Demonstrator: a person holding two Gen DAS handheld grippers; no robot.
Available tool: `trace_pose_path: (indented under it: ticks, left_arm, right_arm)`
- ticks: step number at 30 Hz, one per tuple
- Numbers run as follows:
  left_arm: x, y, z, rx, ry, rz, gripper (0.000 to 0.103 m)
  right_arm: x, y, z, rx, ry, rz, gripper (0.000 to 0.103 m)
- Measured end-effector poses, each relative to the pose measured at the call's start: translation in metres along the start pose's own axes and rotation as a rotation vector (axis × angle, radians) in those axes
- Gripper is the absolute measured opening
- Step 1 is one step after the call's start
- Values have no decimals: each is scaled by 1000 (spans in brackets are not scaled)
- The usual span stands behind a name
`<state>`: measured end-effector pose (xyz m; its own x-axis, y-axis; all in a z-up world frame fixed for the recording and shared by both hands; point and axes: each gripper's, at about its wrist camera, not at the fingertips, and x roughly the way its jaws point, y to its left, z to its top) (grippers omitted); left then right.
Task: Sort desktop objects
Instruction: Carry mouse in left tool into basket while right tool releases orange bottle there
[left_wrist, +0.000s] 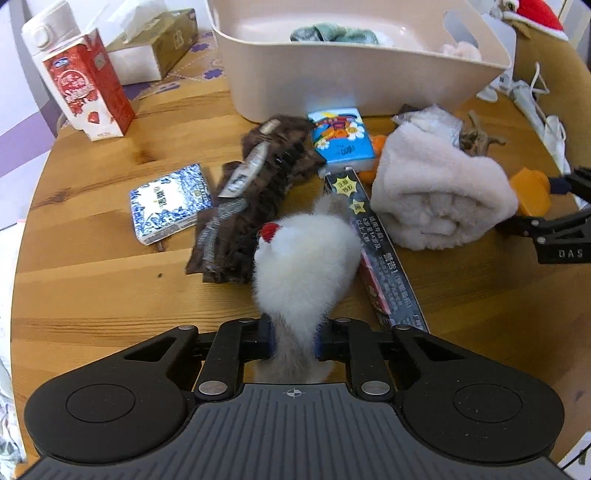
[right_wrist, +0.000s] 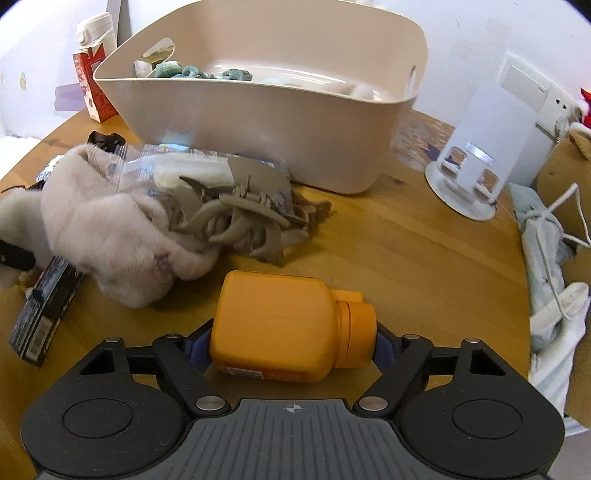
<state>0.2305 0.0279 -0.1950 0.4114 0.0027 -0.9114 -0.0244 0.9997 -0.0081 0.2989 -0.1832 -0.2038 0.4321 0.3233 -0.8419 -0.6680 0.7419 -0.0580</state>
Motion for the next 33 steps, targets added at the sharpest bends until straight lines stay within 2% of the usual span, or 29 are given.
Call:
trace_pose_path:
  ticks: [3,8,13,18,25,33]
  left_arm:
    - [-8,5,-2,-40,-30,-18,17]
    - [-20,7,-3,-55,-56,2,17]
    - [-36,8,0,-61,-95,-10,17]
    - [-55,11,6,-59,-146,-25,17]
    - [-74,22,15,-79,-191,-1,17]
    - [-92,25,31,-46,-244,18,17]
  right_arm:
    - [-9,-4,-5,5,-3,-11,80]
    - [-27,-9,-9,-1,-8,-22,80]
    - [-50,-9,-8,-5,-40,-37,80]
    - [-73,-1,-2,-59,-71,-76,80]
    - [-102,4,11,-80,-133,-109,80]
    - [-125,-6,30,-89,-177,-133,80]
